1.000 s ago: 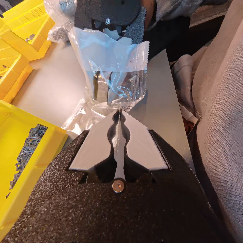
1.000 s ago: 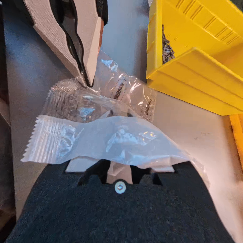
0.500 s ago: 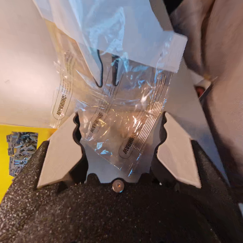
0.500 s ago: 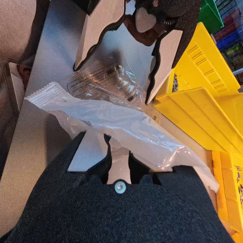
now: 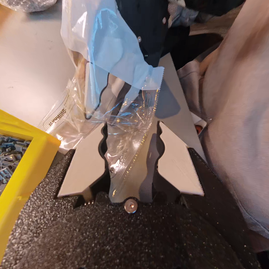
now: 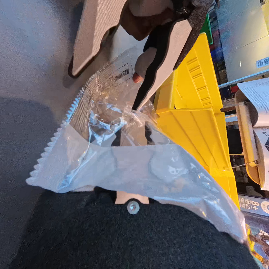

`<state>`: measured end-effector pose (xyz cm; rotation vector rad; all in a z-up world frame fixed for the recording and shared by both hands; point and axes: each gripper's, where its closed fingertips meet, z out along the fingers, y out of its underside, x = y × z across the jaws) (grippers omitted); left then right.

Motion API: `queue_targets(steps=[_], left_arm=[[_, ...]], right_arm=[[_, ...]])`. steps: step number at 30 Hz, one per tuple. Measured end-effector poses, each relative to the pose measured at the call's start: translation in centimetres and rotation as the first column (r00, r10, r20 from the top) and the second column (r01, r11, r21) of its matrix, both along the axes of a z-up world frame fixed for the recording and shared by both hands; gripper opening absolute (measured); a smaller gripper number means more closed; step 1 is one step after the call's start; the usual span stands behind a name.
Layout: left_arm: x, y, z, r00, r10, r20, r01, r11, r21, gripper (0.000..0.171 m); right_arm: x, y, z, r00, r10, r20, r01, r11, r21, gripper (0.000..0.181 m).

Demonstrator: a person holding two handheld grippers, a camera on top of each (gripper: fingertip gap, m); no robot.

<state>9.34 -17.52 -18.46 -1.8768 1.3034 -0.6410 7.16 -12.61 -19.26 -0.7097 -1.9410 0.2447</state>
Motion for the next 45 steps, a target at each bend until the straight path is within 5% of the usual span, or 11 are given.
queue_targets(steps=[1, 6, 14, 16, 20, 24, 29, 33, 36, 42, 45], left_arm=[[0.0, -0.5, 0.9, 0.999, -0.010, 0.046, 0.011, 1.000, -0.008, 0.069], [-2.0, -0.9, 4.9, 0.994, 0.002, 0.105, -0.008, 0.998, 0.056, 0.082], [-4.6, 0.4, -0.4, 0.949, -0.001, -0.314, 0.013, 0.999, 0.037, 0.100], [-5.1, 0.4, -2.1, 0.917, -0.006, -0.398, 0.019, 0.999, 0.030, 0.086], [-3.4, -0.3, -1.4, 0.967, 0.000, -0.254, 0.002, 1.000, 0.005, 0.044], [-2.4, -0.6, -1.1, 0.988, 0.047, -0.145, -0.048, 0.999, -0.005, 0.006], [-1.7, -0.9, 0.2, 0.995, 0.089, -0.050, -0.086, 0.994, 0.067, 0.000], [0.2, -1.8, 4.4, 0.984, 0.076, 0.159, -0.089, 0.993, 0.076, 0.000], [0.5, -2.3, 6.6, 0.970, 0.089, 0.228, -0.116, 0.987, 0.110, 0.000], [-0.4, -2.4, 8.9, 0.938, 0.145, 0.315, -0.199, 0.969, 0.146, 0.000], [-0.2, -2.5, 8.4, 0.939, 0.157, 0.306, -0.203, 0.971, 0.126, 0.000]], right_arm=[[0.0, -0.2, 0.2, 1.000, 0.016, -0.020, -0.016, 1.000, 0.016, 0.113], [0.5, -1.7, 1.0, 0.992, 0.108, -0.067, -0.105, 0.993, 0.048, 0.068], [1.0, -2.3, 2.2, 0.983, 0.139, -0.117, -0.125, 0.984, 0.125, 0.037], [1.2, -1.9, 2.6, 0.984, 0.117, -0.134, -0.100, 0.987, 0.125, 0.028], [1.7, -1.4, 2.1, 0.991, 0.075, -0.110, -0.063, 0.992, 0.111, 0.020], [1.8, -1.3, -0.5, 0.998, 0.055, 0.032, -0.059, 0.989, 0.134, 0.091], [0.5, -1.1, 0.2, 1.000, 0.005, -0.002, -0.005, 0.996, 0.091, 0.080], [0.0, -2.5, 2.6, 0.989, 0.053, -0.142, -0.053, 0.999, -0.001, 0.098], [0.3, -2.7, 5.4, 0.964, -0.007, -0.266, -0.028, 0.991, -0.127, 0.095], [1.3, -0.1, 10.0, 0.871, -0.239, -0.429, 0.047, 0.910, -0.412, 0.016], [1.7, 0.9, 11.0, 0.825, -0.314, -0.470, 0.054, 0.871, -0.489, 0.102]])
